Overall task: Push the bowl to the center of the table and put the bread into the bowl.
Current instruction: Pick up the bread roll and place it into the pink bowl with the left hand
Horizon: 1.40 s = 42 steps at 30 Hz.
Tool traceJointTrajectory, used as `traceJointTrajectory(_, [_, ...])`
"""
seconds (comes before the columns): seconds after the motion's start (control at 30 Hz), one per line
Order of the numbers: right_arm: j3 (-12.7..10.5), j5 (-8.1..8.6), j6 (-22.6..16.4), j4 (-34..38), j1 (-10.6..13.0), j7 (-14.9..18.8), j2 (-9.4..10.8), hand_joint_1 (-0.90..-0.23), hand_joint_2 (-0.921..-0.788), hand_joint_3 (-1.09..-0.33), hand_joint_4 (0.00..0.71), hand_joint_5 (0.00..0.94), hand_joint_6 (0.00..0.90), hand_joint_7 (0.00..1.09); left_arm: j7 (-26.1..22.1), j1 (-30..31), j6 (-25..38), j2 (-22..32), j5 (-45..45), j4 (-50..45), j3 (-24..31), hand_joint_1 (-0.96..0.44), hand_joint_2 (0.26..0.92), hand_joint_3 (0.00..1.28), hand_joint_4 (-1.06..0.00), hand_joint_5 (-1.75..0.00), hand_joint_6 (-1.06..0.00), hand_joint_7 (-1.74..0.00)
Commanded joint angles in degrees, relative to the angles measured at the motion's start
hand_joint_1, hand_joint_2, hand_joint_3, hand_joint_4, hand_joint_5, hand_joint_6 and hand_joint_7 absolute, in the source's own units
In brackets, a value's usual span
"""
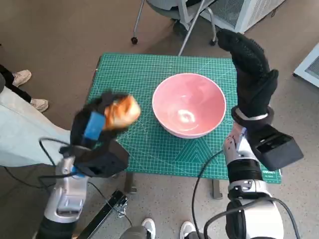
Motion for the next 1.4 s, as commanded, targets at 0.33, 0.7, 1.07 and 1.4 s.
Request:
traceJointTrajectory(0.33, [-0.29, 0.2, 0.53, -0.06, 2.01, 0.22, -0.14, -0.533, -0.921, -0.649, 0.339, 0.002, 0.104, 0.77, 1.53, -18.61, -9.78, -2.66, 2.44, 11.0, -6.12, 0.0, 0.878, 0.05, -0.85, -1.04, -0.69, -1.06])
traceJointTrajectory(0.7, [-0.4, -0.38, 0.28, -0.73, 3.07, -0.98, 0.04, -0.537, -0.921, -0.628, 0.341, 0.002, 0.109, 0.77, 3.94, -29.59, -21.6, -5.89, 4.18, 34.86, -13.04, 0.0, 0.911, 0.02, -0.8, -1.05, -0.65, -1.14])
traceJointTrajectory(1.07, [-0.08, -1.64, 0.08, -1.97, 4.23, -2.64, -0.73, -0.546, -0.921, -0.625, 0.342, 0.002, 0.105, 0.76, 2.62, -37.32, -26.83, -9.36, 5.53, 56.59, -17.88, 0.0, 0.92, 0.08, -0.7, -1.14, -0.58, -1.23])
traceJointTrajectory(1.4, [-0.11, -2.51, -0.1, -3.37, 4.93, -3.6, -1.82, -0.55, -0.921, -0.634, 0.336, 0.0, 0.086, 0.76, -21.5, -40.62, -24.32, -8.63, -1.96, 62.99, -17.5, -0.17, 0.804, 0.16, -0.07, -0.11, -0.06, -0.51])
